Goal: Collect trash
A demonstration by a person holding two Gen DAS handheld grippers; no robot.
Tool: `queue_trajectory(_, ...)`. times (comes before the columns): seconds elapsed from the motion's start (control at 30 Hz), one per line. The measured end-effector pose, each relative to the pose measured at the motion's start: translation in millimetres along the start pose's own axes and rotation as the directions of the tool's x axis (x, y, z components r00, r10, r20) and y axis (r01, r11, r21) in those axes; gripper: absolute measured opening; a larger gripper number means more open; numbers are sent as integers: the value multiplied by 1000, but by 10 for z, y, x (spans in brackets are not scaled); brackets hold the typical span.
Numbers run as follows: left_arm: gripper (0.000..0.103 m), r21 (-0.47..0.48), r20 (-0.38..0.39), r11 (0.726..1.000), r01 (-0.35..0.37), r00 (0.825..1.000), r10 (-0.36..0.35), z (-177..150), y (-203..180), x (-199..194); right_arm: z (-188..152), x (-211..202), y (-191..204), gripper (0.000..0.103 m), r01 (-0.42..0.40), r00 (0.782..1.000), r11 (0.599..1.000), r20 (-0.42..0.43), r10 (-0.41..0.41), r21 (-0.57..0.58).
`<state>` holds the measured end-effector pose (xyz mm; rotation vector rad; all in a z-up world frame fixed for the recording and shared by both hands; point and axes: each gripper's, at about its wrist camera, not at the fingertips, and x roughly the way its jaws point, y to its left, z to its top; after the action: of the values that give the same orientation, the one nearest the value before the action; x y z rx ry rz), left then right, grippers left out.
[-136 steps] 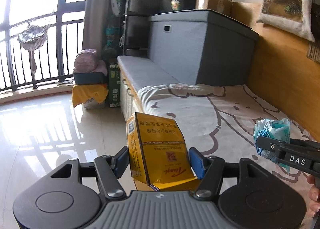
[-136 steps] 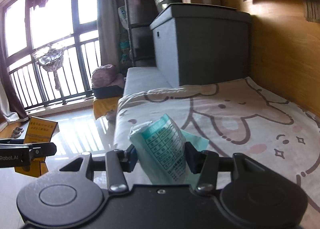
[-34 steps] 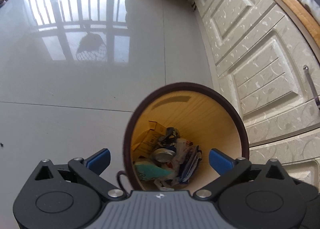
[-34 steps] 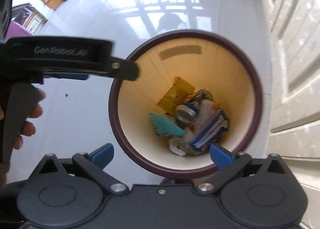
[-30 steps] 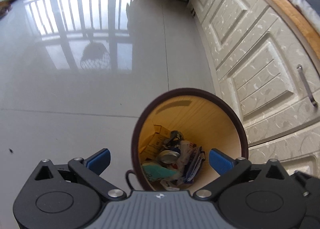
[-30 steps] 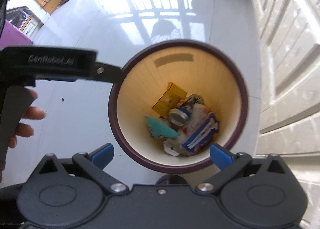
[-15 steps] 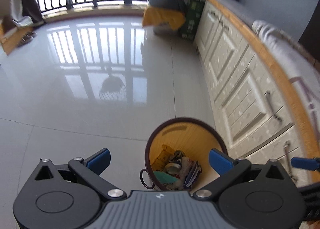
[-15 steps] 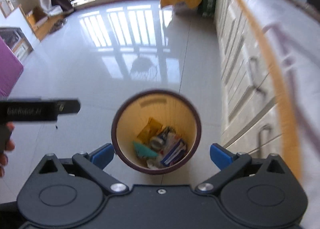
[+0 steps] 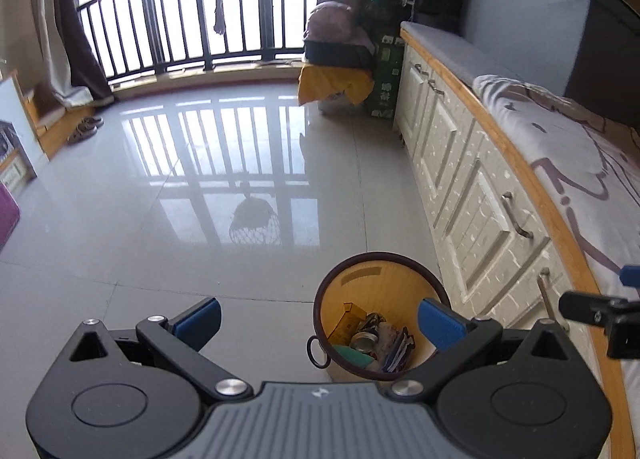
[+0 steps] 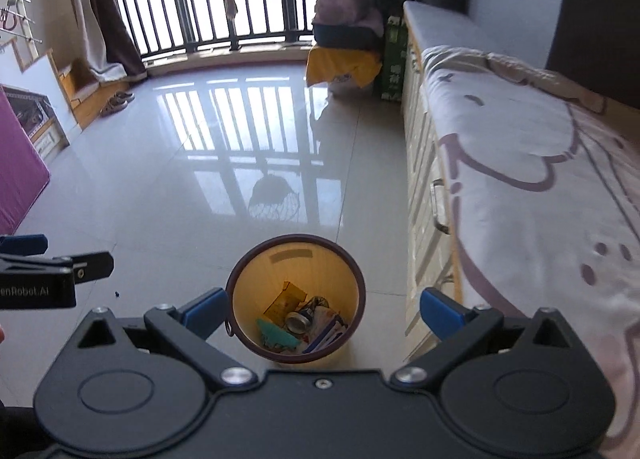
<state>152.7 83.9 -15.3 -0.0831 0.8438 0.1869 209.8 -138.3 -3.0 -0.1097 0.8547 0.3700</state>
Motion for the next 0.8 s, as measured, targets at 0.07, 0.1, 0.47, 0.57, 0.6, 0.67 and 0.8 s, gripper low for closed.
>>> queue_trajectory(0.07,103,15,10,1000,4,1000,-4,-61,-52,-85,-66,-76,-26,103,9,1000,1000,17,-9,3)
queue_trajectory(0.1,103,23,14,1000,5,1000,-6,-91,-73,-125,-97,-119,-38,103,15,1000,1000,26,-15,2)
queue_trajectory(0.47,103,52,87,999,5,996,-10,-448,-157,-386,-503,-583,-175,103,87,990,996,107,-88,10)
queue_trajectory(0.57,103,32,92,999,27,995,-30,-540,-138,-396,-609,-646,-172,103,95,988,995,119,-96,11)
queue_trajectory(0.6,103,25,95,999,31,995,-34,-575,-132,-398,-637,-664,-174,103,98,987,995,123,-99,12)
queue_trajectory(0.67,103,25,96,999,30,995,-32,-630,-135,-395,-686,-690,-168,103,109,985,994,133,-109,11)
queue_trajectory(0.8,103,40,93,999,19,995,-23,-723,-153,-384,-768,-717,-151,103,122,982,992,142,-122,8)
